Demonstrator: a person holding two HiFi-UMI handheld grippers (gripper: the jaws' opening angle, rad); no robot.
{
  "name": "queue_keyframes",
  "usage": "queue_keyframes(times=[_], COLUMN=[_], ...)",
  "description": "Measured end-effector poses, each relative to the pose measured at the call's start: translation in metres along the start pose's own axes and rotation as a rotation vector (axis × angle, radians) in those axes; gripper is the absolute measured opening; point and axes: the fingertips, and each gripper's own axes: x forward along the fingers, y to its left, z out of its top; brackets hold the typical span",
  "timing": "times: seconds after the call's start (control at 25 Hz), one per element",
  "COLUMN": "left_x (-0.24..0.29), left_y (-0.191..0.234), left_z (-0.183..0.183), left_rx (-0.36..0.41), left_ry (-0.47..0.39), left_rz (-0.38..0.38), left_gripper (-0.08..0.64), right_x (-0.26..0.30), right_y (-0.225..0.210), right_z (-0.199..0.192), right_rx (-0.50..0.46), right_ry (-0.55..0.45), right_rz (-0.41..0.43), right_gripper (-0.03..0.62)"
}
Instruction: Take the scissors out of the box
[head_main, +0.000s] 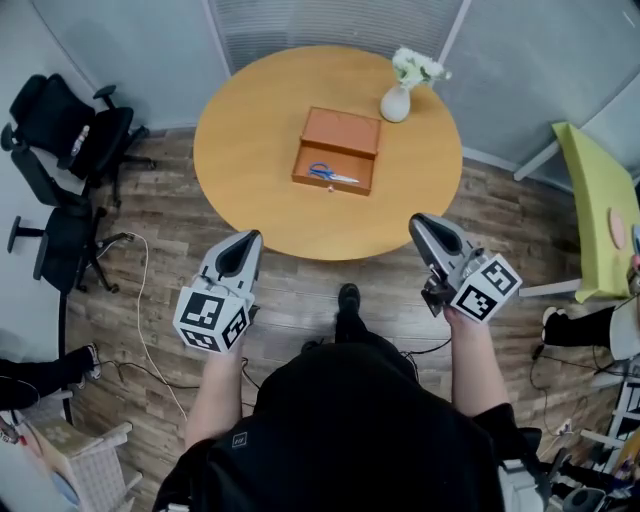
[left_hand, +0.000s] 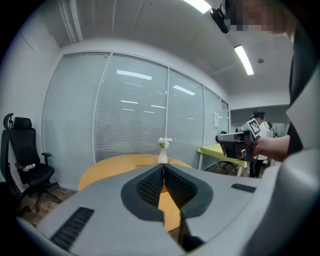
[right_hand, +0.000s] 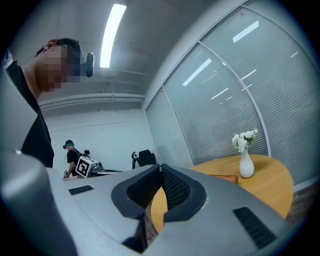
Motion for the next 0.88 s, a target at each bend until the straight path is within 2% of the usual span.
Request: queue_keyframes(times=[0.28, 0.56, 0.88], left_x=[0.086, 0.139, 0.171], left_y=[0.019, 0.025, 0.027], left_z=[0.017, 0.036, 0.056], left_rx=[-0.023, -0.021, 0.000], left_ry=[0.022, 0.026, 0.006], left_rz=[0.027, 0.051, 0.078], left_gripper=[0.014, 0.014, 0.014], right_x=[0.043, 0.069, 0.097], right_y=[-0.095, -0.144, -0.158], right_z=[0.014, 0.032, 0.036], right_rx=[0.045, 0.038, -0.136], right_ry=[0.020, 0.020, 0.115], right_rz=[0.026, 0.070, 0.116], right_gripper=[0.038, 0.038, 0.038])
